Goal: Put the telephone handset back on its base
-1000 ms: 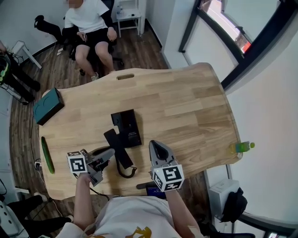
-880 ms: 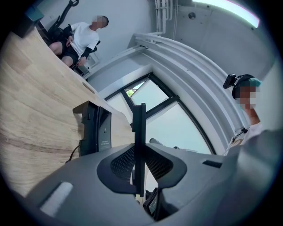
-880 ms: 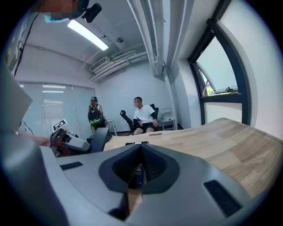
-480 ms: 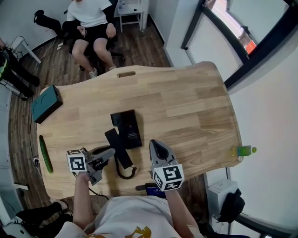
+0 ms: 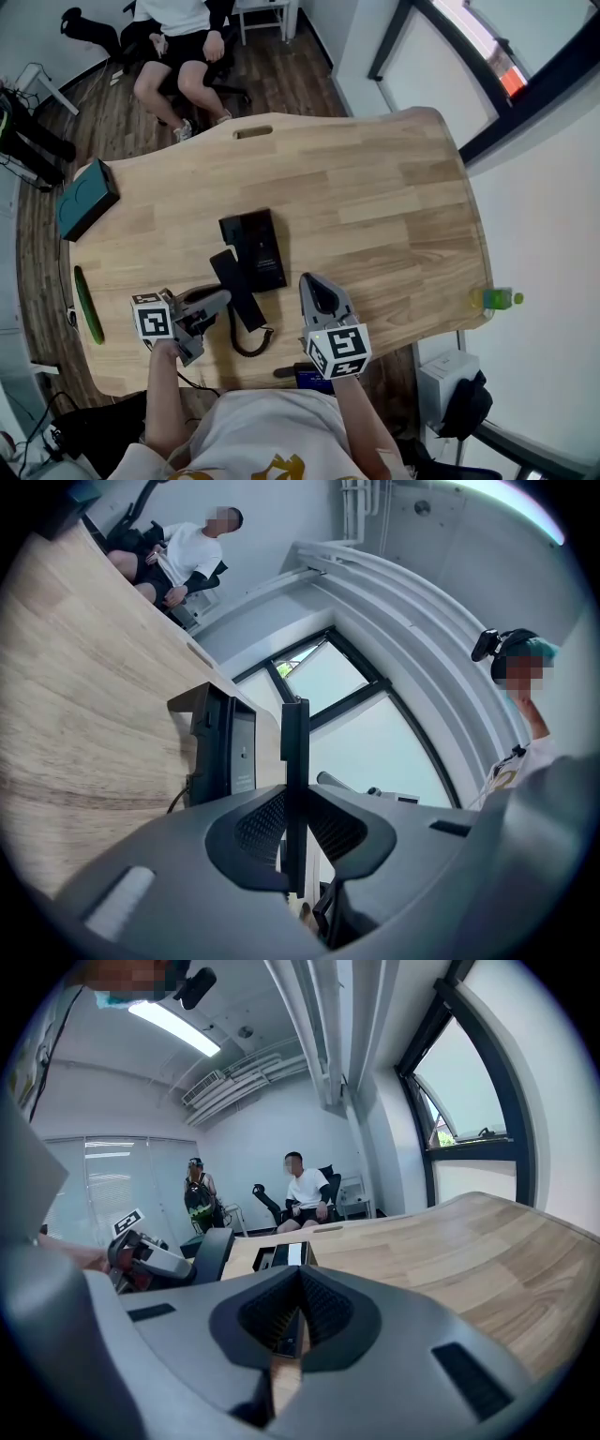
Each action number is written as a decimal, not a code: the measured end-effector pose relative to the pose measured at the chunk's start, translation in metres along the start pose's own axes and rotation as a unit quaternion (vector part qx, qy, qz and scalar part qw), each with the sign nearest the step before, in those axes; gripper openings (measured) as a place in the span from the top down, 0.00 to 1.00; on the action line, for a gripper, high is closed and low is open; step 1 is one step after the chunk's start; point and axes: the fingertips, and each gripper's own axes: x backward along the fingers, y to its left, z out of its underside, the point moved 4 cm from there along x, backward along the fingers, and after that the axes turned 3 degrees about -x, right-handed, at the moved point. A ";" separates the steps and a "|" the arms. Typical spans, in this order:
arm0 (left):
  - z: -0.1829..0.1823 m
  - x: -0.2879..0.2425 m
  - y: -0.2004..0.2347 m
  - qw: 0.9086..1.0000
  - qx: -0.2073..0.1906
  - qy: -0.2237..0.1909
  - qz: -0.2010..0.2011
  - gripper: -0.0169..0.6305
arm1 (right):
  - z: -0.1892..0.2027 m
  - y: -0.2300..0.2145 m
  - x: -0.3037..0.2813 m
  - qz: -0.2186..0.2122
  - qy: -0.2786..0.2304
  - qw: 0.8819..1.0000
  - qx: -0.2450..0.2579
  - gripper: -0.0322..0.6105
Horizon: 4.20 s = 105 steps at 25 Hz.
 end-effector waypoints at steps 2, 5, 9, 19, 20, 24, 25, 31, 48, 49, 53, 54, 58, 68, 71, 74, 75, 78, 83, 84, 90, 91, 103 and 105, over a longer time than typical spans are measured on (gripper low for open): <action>0.000 0.000 0.005 1.000 0.004 0.000 -0.003 0.87 | 0.001 0.000 -0.004 -0.004 0.001 1.000 -0.003 0.95; -0.001 0.000 0.010 1.000 0.007 0.000 -0.005 0.87 | 0.001 0.001 -0.009 -0.008 0.005 1.000 -0.002 0.95; -0.002 -0.001 0.016 1.000 0.007 0.005 -0.005 0.87 | 0.002 0.002 -0.014 -0.016 0.006 1.000 -0.004 0.95; -0.011 -0.007 0.032 1.000 0.006 0.013 -0.007 0.87 | 0.007 -0.003 -0.024 -0.029 0.015 0.999 -0.013 0.95; -0.012 -0.008 0.034 1.000 0.007 0.014 -0.007 0.87 | 0.008 -0.003 -0.025 -0.030 0.016 0.999 -0.013 0.95; -0.012 -0.011 0.040 1.000 0.009 0.020 -0.007 0.87 | 0.011 -0.006 -0.028 -0.031 0.023 0.999 -0.014 0.95; -0.012 -0.012 0.042 1.000 0.009 0.021 -0.007 0.87 | 0.012 -0.007 -0.029 -0.031 0.025 0.999 -0.015 0.95; -0.017 -0.016 0.049 1.000 0.007 0.025 -0.007 0.87 | 0.016 -0.009 -0.036 -0.031 0.035 0.999 -0.016 0.95; -0.031 -0.021 0.065 0.999 0.004 0.046 -0.001 0.87 | 0.027 -0.018 -0.048 -0.030 0.053 0.998 -0.026 0.95; -0.032 -0.022 0.066 0.999 0.005 0.048 0.000 0.87 | 0.027 -0.019 -0.049 -0.031 0.054 0.998 -0.026 0.95; -0.034 -0.025 0.070 0.999 0.009 0.049 0.004 0.87 | 0.028 -0.021 -0.052 -0.030 0.056 0.998 -0.028 0.95; -0.035 -0.026 0.070 0.999 0.010 0.049 0.005 0.87 | 0.028 -0.022 -0.052 -0.030 0.057 0.998 -0.028 0.95; -0.037 -0.028 0.073 0.998 0.011 0.055 0.004 0.87 | 0.031 -0.023 -0.054 -0.031 0.061 0.997 -0.029 0.95; -0.038 -0.026 0.082 0.998 0.019 0.063 -0.001 0.87 | 0.034 -0.025 -0.057 -0.032 0.067 0.997 -0.030 0.95; -0.039 -0.027 0.083 0.998 0.023 0.062 -0.001 0.87 | 0.034 -0.025 -0.058 -0.032 0.067 0.997 -0.030 0.95; -0.039 -0.029 0.083 0.998 0.024 0.061 -0.003 0.87 | 0.035 -0.026 -0.058 -0.031 0.068 0.997 -0.030 0.95; -0.039 -0.029 0.083 0.998 0.023 0.061 -0.004 0.87 | 0.035 -0.026 -0.058 -0.031 0.068 0.997 -0.030 0.95; -0.039 -0.029 0.082 0.998 0.019 0.063 -0.009 0.87 | 0.035 -0.026 -0.057 -0.030 0.068 0.997 -0.031 0.95; -0.039 -0.028 0.082 0.997 0.023 0.062 -0.036 0.87 | 0.035 -0.025 -0.056 -0.029 0.067 0.997 -0.030 0.95; -0.039 -0.028 0.082 0.997 0.024 0.061 -0.045 0.87 | 0.034 -0.025 -0.056 -0.029 0.067 0.997 -0.030 0.95; -0.039 -0.026 0.084 0.994 0.000 0.071 -0.084 0.87 | 0.033 -0.024 -0.055 -0.031 0.067 0.997 -0.028 0.95; -0.039 -0.027 0.083 0.993 -0.003 0.071 -0.090 0.87 | 0.033 -0.023 -0.055 -0.032 0.067 0.997 -0.026 0.95; -0.043 -0.027 0.084 0.997 0.026 0.058 -0.042 0.87 | 0.036 -0.022 -0.053 -0.038 0.071 0.996 -0.028 0.95; -0.043 -0.029 0.085 0.997 0.031 0.062 -0.036 0.87 | 0.037 -0.023 -0.052 -0.037 0.071 0.996 -0.028 0.95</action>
